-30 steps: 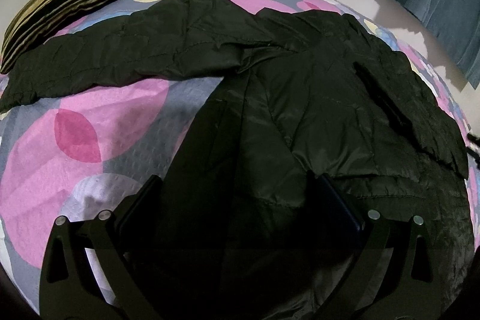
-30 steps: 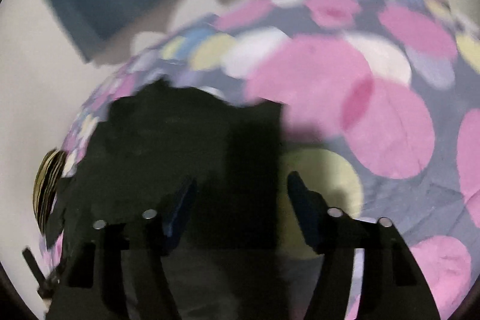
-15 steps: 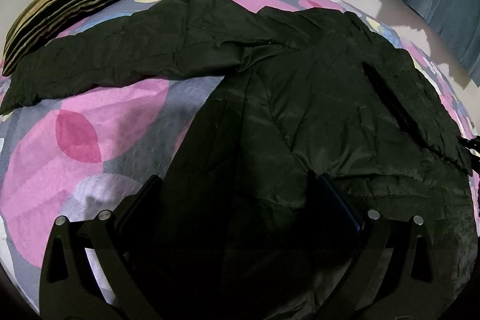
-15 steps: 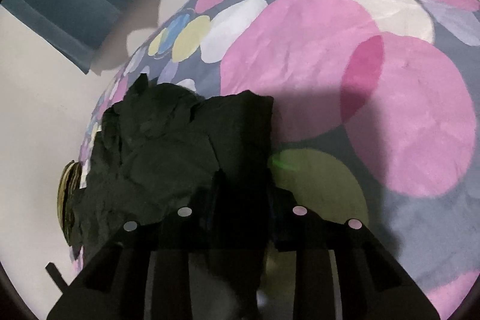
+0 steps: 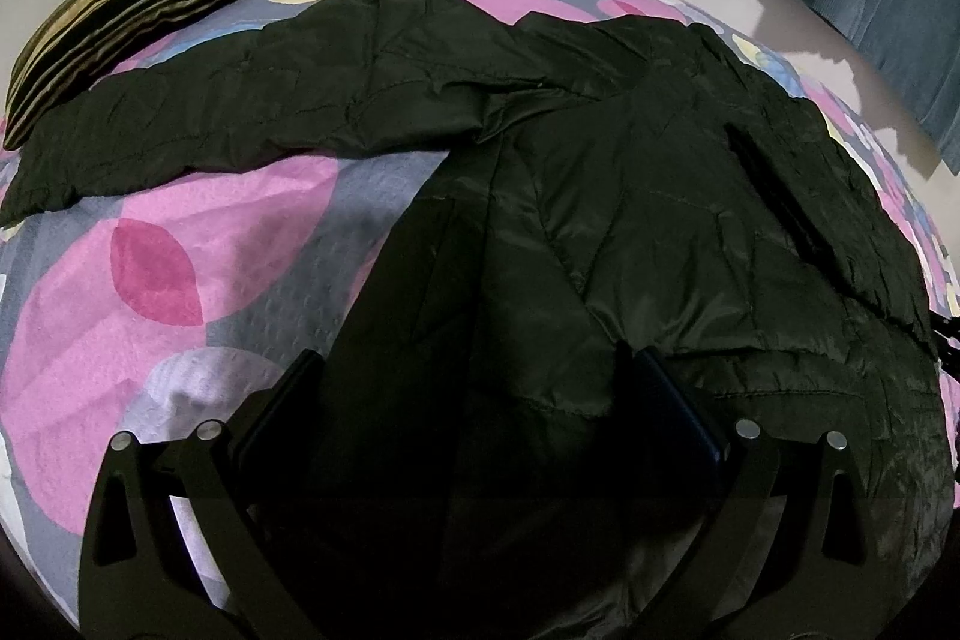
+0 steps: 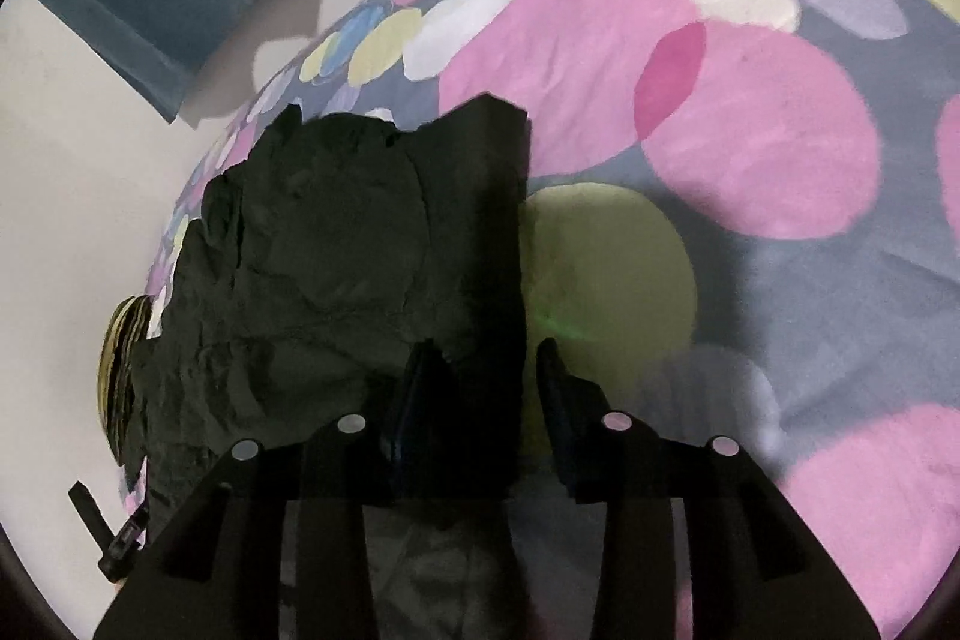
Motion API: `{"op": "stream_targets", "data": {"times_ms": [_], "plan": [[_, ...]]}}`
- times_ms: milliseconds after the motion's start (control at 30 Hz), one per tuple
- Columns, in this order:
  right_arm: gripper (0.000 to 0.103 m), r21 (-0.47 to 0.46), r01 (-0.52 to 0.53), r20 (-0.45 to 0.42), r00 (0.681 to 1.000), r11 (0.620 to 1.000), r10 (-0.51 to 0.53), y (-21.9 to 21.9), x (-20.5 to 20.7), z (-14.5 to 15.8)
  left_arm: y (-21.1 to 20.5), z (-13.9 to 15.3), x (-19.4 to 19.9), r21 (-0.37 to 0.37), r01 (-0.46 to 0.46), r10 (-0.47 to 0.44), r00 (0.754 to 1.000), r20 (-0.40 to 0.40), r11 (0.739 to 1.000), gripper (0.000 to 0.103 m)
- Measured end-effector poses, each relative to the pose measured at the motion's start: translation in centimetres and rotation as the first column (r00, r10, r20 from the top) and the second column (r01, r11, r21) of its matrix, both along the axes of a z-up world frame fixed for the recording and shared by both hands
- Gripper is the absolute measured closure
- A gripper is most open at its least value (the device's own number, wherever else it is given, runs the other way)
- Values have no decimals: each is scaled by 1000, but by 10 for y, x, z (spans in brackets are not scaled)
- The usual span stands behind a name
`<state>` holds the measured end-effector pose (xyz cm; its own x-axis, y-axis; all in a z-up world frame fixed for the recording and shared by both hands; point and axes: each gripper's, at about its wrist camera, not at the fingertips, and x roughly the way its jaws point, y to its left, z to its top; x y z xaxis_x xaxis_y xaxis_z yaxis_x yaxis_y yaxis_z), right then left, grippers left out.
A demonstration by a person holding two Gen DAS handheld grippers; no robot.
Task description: Fold large clothes
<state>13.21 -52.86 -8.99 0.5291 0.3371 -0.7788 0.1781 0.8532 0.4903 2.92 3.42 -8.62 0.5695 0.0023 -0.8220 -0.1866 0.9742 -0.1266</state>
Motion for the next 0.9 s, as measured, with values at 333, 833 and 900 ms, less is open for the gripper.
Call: {"op": "stream_targets", "data": {"times_ms": [333,833,900], "plan": [[49,-30,-111,85,990,993,113,54,-97,34,-1,-2,-1,-9,-1,1,1000,0,1000,2],[35,-47,-172,82,981,984,175,85,-130,-4,-2,0,1,-16,1,-1,1000,-7,1000,2],[33,-61,-178,90,979,982,183,88,-129,-4,-2,0,1,-15,1,-1,1000,-10,1000,2]]}}
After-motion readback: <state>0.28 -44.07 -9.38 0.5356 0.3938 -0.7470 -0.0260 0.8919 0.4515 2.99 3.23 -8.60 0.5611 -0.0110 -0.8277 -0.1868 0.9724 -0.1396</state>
